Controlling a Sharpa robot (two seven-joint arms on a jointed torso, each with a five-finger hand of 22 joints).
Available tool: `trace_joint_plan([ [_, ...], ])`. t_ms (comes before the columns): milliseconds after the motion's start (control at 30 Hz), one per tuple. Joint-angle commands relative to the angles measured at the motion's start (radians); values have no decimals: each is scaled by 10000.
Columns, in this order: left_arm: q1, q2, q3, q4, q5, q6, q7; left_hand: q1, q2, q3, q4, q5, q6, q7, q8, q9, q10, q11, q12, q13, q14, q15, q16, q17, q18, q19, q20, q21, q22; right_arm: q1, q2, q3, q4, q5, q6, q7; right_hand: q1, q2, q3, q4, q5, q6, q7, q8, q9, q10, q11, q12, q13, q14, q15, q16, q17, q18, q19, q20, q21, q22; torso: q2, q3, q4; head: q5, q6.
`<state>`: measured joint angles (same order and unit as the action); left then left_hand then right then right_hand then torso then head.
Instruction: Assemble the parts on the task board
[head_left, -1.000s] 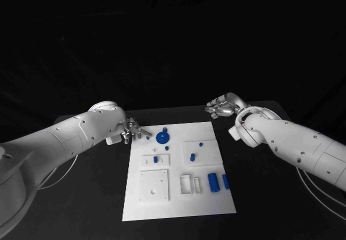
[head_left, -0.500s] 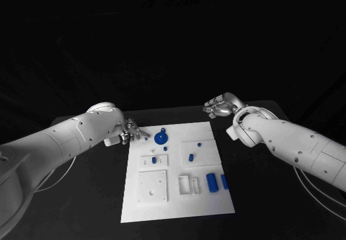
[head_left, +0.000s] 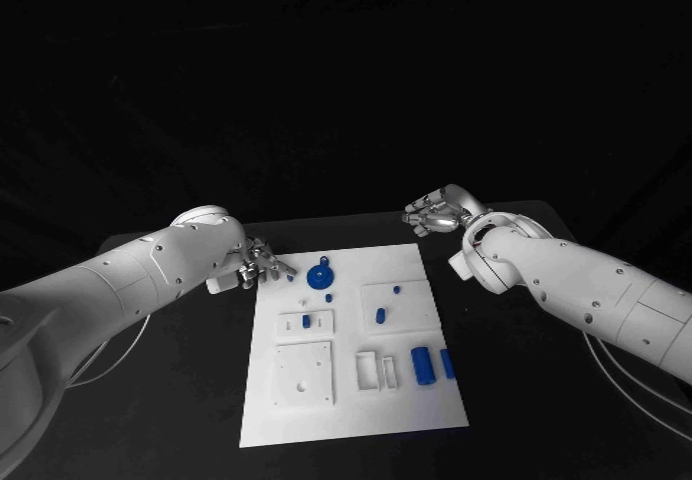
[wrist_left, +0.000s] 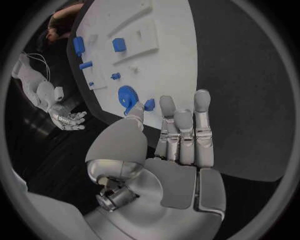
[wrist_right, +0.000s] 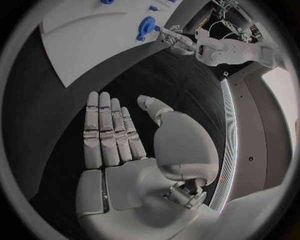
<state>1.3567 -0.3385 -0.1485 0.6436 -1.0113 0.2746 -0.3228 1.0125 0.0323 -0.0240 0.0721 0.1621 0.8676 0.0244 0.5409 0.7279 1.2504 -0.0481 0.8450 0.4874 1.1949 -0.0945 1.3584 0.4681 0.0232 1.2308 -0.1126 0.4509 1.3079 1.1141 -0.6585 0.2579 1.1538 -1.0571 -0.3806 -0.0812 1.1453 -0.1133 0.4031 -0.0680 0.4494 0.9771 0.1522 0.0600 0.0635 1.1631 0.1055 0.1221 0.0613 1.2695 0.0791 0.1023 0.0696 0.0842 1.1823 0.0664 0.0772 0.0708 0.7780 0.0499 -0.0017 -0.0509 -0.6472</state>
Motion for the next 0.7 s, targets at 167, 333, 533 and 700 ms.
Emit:
trace_joint_plan([
  [167,2,60,5,-60,113,-63,145,-5,146,-43,-65,73,65,17,-66,-25,37,-1,20,21,51,17,-33,26,56,-63,10,64,202,15,13,10,24,28,-80,85,-28,-60,49,3,57,-43,19,24,-3,-59,7,-53,-14,-94,-1,-27,-9,29,-79,27,-29,-13,10,-2,5,-4,-8],
  [333,2,108,8,-99,193,-62,145,-73,67,-98,-24,91,84,22,-125,-62,44,0,34,30,57,18,-18,42,58,-66,11,87,202,21,25,10,25,29,-89,85,-23,-62,49,4,53,-69,22,20,-5,-68,9,-57,-13,-106,5,-29,-10,28,-91,31,-31,-14,6,-5,6,-5,-15],
  [533,3,152,13,-126,278,-32,116,-119,-3,-55,38,127,146,11,-186,-87,64,-9,44,39,71,11,1,65,61,-66,4,141,203,25,37,11,16,29,-94,84,-17,-69,49,2,57,-76,22,20,-5,-75,12,-58,-14,-119,8,-30,-11,29,-100,36,-31,-13,8,-1,-2,-15,-24],
  [700,5,170,18,-131,299,0,94,-116,-11,-45,40,127,155,10,-193,-88,72,-12,49,43,75,9,7,70,61,-67,4,151,203,28,39,11,10,29,-106,84,-17,-69,49,2,57,-76,22,20,-5,-75,12,-58,-14,-119,8,-30,-11,29,-100,36,-31,-13,11,-4,11,-25,-21],
])
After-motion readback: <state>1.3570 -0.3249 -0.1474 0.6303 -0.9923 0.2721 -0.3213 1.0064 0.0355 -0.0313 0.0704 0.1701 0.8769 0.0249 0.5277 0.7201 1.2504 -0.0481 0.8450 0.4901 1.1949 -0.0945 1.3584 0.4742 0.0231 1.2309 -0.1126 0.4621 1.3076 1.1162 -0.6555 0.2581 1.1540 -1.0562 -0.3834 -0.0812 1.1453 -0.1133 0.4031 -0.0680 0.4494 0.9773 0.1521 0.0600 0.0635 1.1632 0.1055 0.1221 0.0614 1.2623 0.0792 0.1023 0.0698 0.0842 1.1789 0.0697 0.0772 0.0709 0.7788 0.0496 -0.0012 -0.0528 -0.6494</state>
